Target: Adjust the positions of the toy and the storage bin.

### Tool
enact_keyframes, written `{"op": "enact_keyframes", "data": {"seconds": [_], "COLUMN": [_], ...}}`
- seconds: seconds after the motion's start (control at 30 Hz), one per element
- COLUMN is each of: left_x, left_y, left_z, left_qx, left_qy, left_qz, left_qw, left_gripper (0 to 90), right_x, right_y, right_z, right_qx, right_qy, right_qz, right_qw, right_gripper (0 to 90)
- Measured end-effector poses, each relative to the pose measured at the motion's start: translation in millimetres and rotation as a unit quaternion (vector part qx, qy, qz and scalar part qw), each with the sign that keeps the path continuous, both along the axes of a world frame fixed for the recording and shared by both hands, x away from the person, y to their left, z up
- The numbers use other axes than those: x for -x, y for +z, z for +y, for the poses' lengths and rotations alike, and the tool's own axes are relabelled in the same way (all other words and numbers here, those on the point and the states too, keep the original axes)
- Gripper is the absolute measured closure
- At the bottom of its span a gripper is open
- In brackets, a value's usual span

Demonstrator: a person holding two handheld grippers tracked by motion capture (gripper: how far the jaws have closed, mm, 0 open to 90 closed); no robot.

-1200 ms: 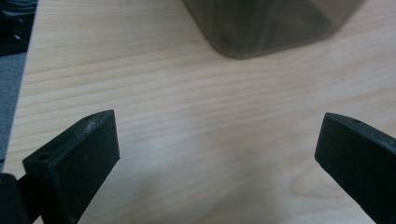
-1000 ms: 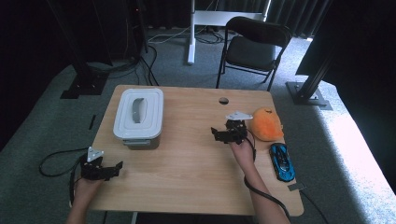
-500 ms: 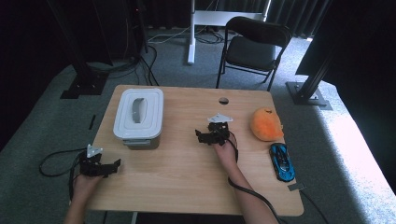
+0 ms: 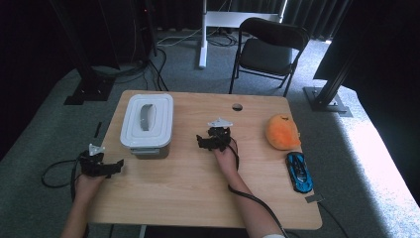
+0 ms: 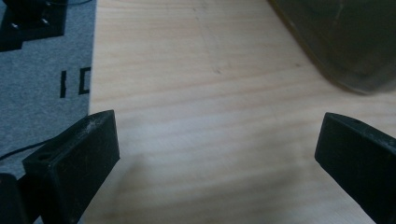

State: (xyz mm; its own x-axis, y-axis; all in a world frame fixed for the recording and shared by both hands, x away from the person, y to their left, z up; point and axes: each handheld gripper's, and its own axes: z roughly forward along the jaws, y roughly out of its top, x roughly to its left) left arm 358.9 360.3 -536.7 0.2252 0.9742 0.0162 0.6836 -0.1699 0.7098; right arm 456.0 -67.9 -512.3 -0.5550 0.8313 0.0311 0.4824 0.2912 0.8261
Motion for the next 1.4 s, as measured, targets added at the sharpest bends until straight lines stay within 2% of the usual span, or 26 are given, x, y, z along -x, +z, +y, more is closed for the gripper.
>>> {"op": "enact_keyframes", "data": {"seconds": [0.07, 0.1, 0.27, 0.4, 0.43, 0.47, 0.5, 0.63, 0.73, 0.83, 0.9, 1.03, 1.1, 1.2, 1.23, 1.4], "left_x": [-3.1, -9.5, -24.1, -37.9, -37.9, -45.6, -48.9, -63.7, -73.7, -81.6, -85.6, -91.7, -94.2, -97.7, -98.5, -101.2], "left_y": [0.6, 1.4, 3.0, 5.9, 5.9, 9.2, 10.9, 16.1, 19.9, 22.2, 24.1, 29.8, 30.8, 31.6, 31.7, 31.8], "left_z": [0.9, 1.8, 5.4, 4.4, 4.4, 4.8, 4.8, 4.9, 6.6, 7.6, 7.4, 8.0, 5.4, 0.4, -1.1, -7.0], "left_qx": [0.002, -0.003, 0.006, -0.006, -0.006, 0.004, 0.003, -0.006, 0.008, 0.007, 0.000, 0.018, 0.010, 0.003, 0.002, 0.009], "left_qy": [-0.002, -0.002, 0.002, 0.005, 0.005, 0.009, 0.009, 0.011, 0.017, 0.017, 0.018, 0.016, 0.012, 0.003, 0.004, -0.003], "left_qz": [0.002, 0.005, 0.009, 0.010, 0.010, 0.006, 0.003, 0.008, 0.005, 0.008, 0.006, -0.002, -0.002, 0.003, 0.003, 0.004], "left_qw": [1.0000, 1.0000, 0.9999, 0.9999, 0.9999, 0.9999, 1.0000, 0.9999, 0.9998, 0.9998, 0.9998, 0.9997, 0.9999, 1.0000, 1.0000, 0.9999], "left_gripper": [0.4, 0.4, 0.4, 0.4, 0.4, 0.4, 0.4, 0.4, 0.4, 0.4, 0.4, 0.4, 0.4, 0.4, 0.4, 0.4], "right_x": [-1.6, -2.8, -9.5, -14.2, -14.2, -15.6, -18.0, -24.7, -30.9, -35.2, -37.2, -40.3, -42.7, -45.1, -45.6, -45.9], "right_y": [-0.8, -1.4, -4.0, -7.1, -7.1, -7.5, -7.3, -5.5, -3.9, -3.5, -4.7, -8.3, -9.9, -10.8, -10.9, -8.1], "right_z": [2.9, 5.7, 19.3, 31.9, 31.9, 35.4, 43.6, 53.8, 58.5, 61.6, 65.0, 72.4, 75.5, 76.9, 77.8, 81.4], "right_qx": [0.004, 0.009, 0.000, 0.015, 0.015, 0.019, 0.023, 0.031, 0.031, 0.021, 0.022, 0.036, 0.037, 0.024, 0.028, 0.013], "right_qy": [0.001, 0.000, 0.003, 0.003, 0.003, 0.006, 0.012, 0.014, 0.009, 0.006, 0.003, 0.003, 0.004, -0.003, -0.008, -0.003], "right_qz": [0.002, 0.001, 0.004, 0.004, 0.004, 0.003, 0.003, 0.001, 0.008, 0.012, 0.013, 0.016, 0.022, 0.028, 0.026, 0.028], "right_qw": [1.0000, 1.0000, 1.0000, 0.9999, 0.9999, 0.9998, 0.9997, 0.9994, 0.9995, 0.9997, 0.9997, 0.9992, 0.9991, 0.9993, 0.9992, 0.9995], "right_gripper": [13.8, 13.8, 13.8, 13.7, 13.7, 13.7, 13.6, 13.6, 13.6, 13.6, 13.6, 13.5, 13.4, 13.4, 13.4, 13.3]}}
